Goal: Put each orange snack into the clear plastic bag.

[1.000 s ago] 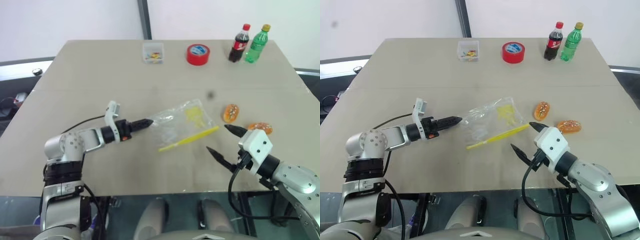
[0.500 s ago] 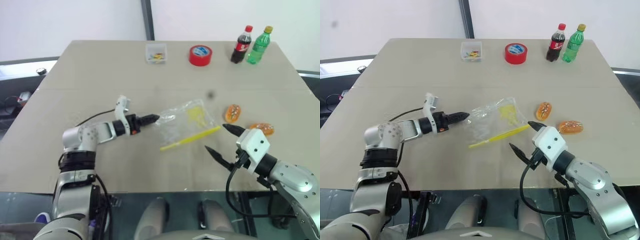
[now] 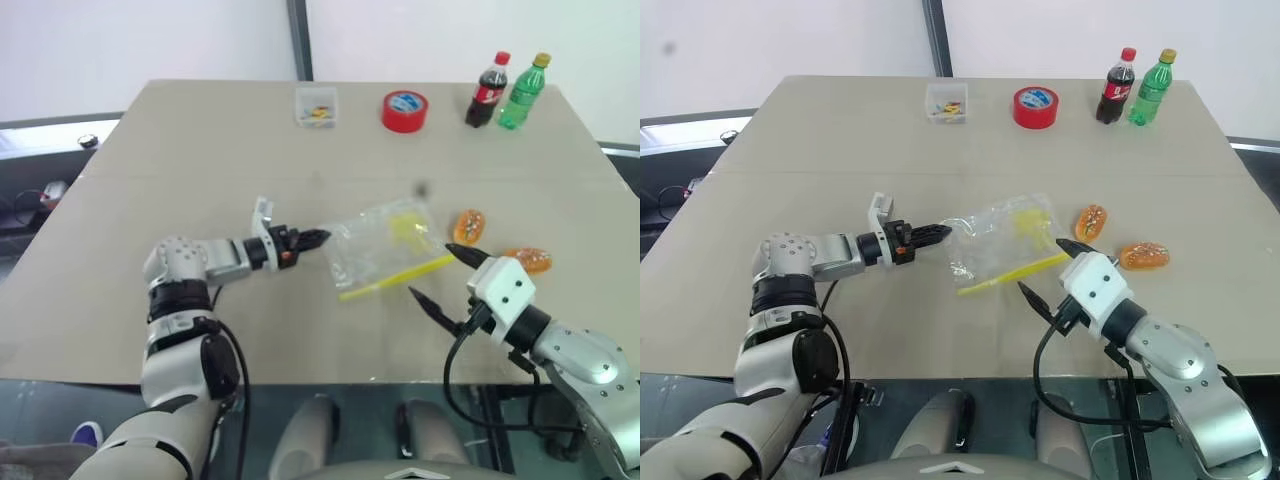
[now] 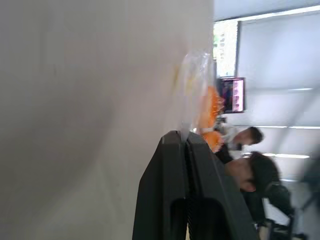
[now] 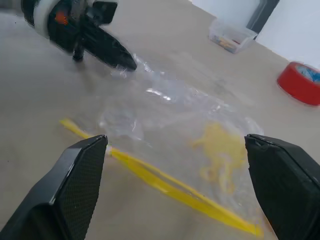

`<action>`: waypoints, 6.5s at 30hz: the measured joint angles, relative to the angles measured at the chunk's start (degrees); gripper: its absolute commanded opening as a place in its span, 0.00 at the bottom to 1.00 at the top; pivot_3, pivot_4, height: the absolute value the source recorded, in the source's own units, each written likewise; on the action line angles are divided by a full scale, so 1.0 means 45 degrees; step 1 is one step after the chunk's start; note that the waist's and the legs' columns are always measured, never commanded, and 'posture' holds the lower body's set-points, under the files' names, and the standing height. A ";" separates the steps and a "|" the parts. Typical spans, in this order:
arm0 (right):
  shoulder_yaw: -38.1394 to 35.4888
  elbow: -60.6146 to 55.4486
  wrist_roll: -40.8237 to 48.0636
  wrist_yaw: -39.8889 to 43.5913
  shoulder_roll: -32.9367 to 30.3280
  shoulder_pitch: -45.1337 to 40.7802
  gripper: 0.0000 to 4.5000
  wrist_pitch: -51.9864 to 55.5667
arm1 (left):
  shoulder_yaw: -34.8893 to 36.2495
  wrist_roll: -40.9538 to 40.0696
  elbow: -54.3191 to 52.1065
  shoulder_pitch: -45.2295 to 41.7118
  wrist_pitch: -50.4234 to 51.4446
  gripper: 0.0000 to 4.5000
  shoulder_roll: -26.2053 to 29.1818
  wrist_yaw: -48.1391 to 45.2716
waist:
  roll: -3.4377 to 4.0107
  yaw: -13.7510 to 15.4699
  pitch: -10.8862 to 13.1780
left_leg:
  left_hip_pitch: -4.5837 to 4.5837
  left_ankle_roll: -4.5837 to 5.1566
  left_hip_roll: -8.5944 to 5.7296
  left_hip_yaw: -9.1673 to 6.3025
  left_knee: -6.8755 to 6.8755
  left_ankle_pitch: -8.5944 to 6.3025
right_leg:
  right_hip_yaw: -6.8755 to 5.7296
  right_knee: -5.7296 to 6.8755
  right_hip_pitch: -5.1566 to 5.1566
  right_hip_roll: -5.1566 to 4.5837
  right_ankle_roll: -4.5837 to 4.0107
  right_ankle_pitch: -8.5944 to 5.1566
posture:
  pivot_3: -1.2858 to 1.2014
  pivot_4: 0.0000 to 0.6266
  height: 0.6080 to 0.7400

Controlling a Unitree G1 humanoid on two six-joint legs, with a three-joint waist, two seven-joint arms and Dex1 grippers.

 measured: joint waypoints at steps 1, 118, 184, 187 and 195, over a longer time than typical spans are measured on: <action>0.0284 0.0326 -0.0556 -0.0086 -0.0115 -0.0124 1.00 -0.0186 | 0.0296 -0.0119 0.0015 -0.0168 0.0200 0.02 -0.0092 0.0242 | -0.0032 -0.0033 0.0020 | -0.0002 -0.0044 0.0002 0.0002 0.0000 0.0026 | 0.0002 0.0003 -0.0005 0.0002 -0.0001 0.0001 | 0.52 0.24 0.97; 0.1071 0.8548 -0.2069 0.0619 0.3888 -0.8614 0.31 0.1104 | -1.0256 1.3074 -0.8601 0.4826 -2.0961 0.00 0.3923 -0.2497 | -0.0045 -0.0640 0.0091 | -0.0050 -0.0047 0.0047 0.0146 -0.0021 0.0034 | 0.0160 0.0155 -0.0186 0.0038 -0.0034 0.0019 | 0.52 0.24 0.97; 0.0166 0.6068 -0.4355 -0.1024 0.5202 -0.6071 0.98 0.1704 | -0.9577 1.1454 -0.7397 0.5778 -2.2418 0.00 0.4192 -0.2516 | -0.0032 -0.0585 0.0098 | -0.0037 -0.0046 0.0050 0.0135 0.0001 0.0033 | 0.0158 0.0213 -0.0185 0.0042 -0.0032 0.0017 | 0.52 0.24 0.97; -0.0993 0.5554 -0.4084 -0.1790 0.6796 -0.6255 0.98 0.4555 | -0.9598 1.1658 -0.7200 0.5430 -2.2260 0.00 0.4118 -0.2339 | -0.0031 -0.0647 0.0098 | -0.0016 -0.0046 0.0052 0.0135 0.0001 0.0034 | 0.0163 0.0247 -0.0188 0.0047 -0.0033 0.0017 | 0.52 0.24 0.97; -0.4237 0.6736 -0.3683 -0.5926 0.9876 -0.8667 0.98 0.8656 | -0.9708 1.1980 -0.7006 0.5332 -2.2008 0.00 0.3975 -0.2206 | -0.0026 -0.0586 0.0097 | -0.0021 -0.0051 0.0032 0.0127 -0.0004 0.0037 | 0.0162 0.0248 -0.0198 0.0030 -0.0035 0.0017 | 0.52 0.24 0.97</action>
